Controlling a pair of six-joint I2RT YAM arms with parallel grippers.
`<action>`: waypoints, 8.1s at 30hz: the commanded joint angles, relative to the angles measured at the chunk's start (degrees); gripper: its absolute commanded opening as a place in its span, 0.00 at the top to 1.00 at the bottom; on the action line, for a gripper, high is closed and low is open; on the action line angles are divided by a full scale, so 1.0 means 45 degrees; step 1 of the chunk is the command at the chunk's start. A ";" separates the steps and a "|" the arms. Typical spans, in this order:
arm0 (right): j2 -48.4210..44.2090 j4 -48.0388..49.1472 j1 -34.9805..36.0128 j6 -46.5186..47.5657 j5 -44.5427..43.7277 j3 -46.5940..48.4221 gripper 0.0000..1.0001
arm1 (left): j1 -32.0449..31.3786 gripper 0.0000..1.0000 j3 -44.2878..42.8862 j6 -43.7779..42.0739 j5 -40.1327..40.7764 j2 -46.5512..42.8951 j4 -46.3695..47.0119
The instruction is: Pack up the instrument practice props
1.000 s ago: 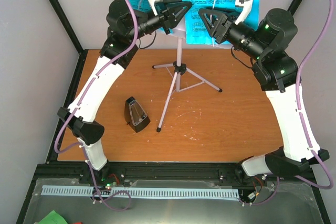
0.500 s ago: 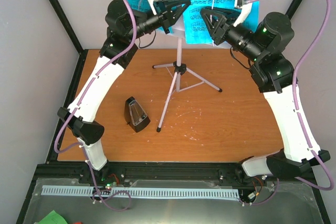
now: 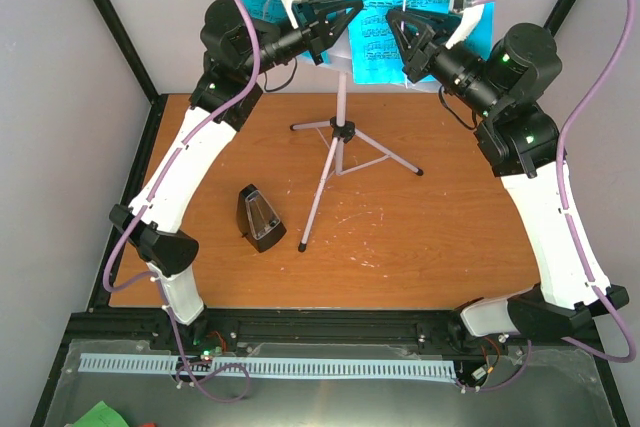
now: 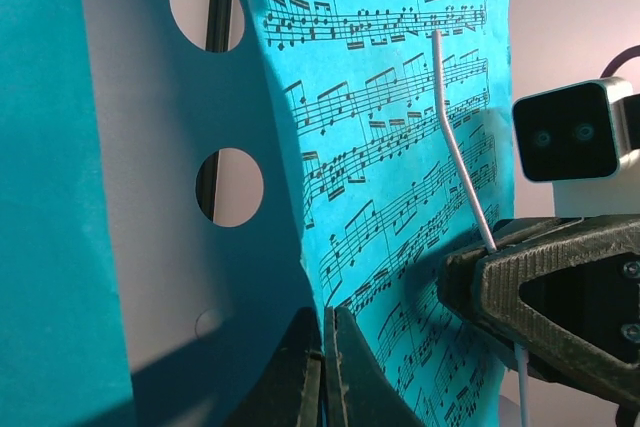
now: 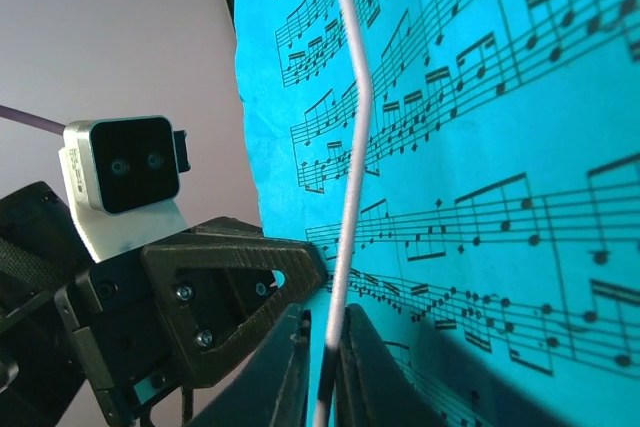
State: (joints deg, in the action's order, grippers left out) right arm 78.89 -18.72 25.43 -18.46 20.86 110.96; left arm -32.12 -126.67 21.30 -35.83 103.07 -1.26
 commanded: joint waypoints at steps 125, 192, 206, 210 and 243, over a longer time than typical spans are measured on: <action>-1.0196 -0.0954 0.0108 0.0173 -0.3037 -1.2902 0.00 | 0.1824 0.01 1.6021 0.3105 -0.0803 -0.3233 1.1187; -1.1946 -0.2236 0.0108 0.0069 -0.4164 -1.3613 0.00 | -0.1451 0.96 1.0403 -0.0811 1.1026 0.1409 0.8479; -1.0343 -0.1019 0.0110 0.0208 -0.2725 -1.3064 0.00 | -0.1076 0.01 1.4565 -0.0937 0.9003 -0.2566 0.8440; -0.8860 -0.0329 0.0110 -0.0008 -0.1599 -1.2029 0.00 | 0.0164 0.01 1.6977 0.0054 0.6968 -0.4388 0.7972; 0.1757 0.0991 0.3459 -0.3849 0.1989 -0.0104 0.23 | 0.7173 0.45 0.9906 0.0042 -0.3431 -0.7495 -0.0537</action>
State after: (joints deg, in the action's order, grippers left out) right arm 84.88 -12.69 40.25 -34.44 27.88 106.67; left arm 0.21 -77.06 31.05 -53.76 67.94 4.67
